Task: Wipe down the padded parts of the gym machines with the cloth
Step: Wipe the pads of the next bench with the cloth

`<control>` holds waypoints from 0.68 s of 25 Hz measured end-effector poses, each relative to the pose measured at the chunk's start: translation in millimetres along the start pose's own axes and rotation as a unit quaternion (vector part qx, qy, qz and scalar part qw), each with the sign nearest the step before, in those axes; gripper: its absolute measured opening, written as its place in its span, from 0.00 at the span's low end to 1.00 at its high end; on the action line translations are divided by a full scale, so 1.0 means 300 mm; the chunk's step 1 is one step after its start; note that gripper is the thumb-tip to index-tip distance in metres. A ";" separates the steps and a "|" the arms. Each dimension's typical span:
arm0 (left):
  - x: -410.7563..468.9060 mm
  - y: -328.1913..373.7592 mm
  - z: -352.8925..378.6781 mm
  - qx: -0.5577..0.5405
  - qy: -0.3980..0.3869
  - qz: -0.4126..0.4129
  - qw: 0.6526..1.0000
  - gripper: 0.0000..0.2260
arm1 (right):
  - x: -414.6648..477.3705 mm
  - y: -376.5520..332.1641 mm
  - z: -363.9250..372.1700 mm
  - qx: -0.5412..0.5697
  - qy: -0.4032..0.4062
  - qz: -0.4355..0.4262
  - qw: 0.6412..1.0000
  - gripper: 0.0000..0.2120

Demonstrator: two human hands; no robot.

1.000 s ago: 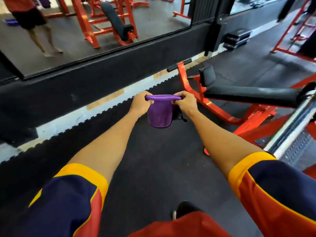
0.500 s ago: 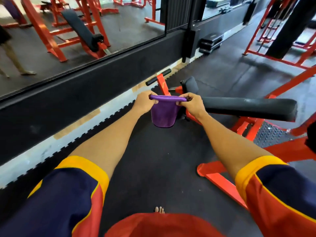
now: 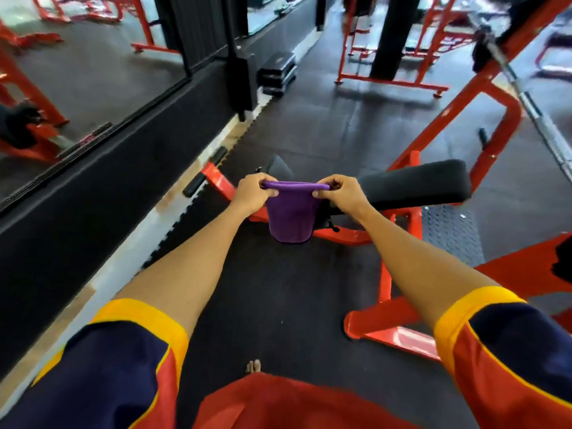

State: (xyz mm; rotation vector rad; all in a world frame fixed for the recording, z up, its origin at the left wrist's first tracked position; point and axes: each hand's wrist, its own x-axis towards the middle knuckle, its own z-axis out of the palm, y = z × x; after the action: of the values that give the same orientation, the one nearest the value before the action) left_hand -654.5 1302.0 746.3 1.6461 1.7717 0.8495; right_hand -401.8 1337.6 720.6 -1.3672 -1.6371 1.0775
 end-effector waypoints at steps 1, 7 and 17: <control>0.088 0.005 0.011 0.005 -0.015 0.014 1.000 0.13 | 0.044 0.004 -0.016 -0.004 0.025 0.017 1.000 0.11; 0.522 0.086 0.167 -0.009 -0.107 0.106 0.989 0.14 | 0.211 0.064 -0.150 -0.043 0.164 0.082 0.982 0.10; 1.054 0.274 0.764 -0.023 -0.269 0.115 0.956 0.13 | 0.468 0.448 -0.498 -0.017 0.291 0.192 0.937 0.10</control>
State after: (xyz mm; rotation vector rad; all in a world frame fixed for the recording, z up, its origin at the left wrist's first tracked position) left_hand -451.2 1636.4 668.1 1.8556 1.1952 0.4655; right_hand -238.6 1508.6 655.8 -1.8618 -0.9827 0.7402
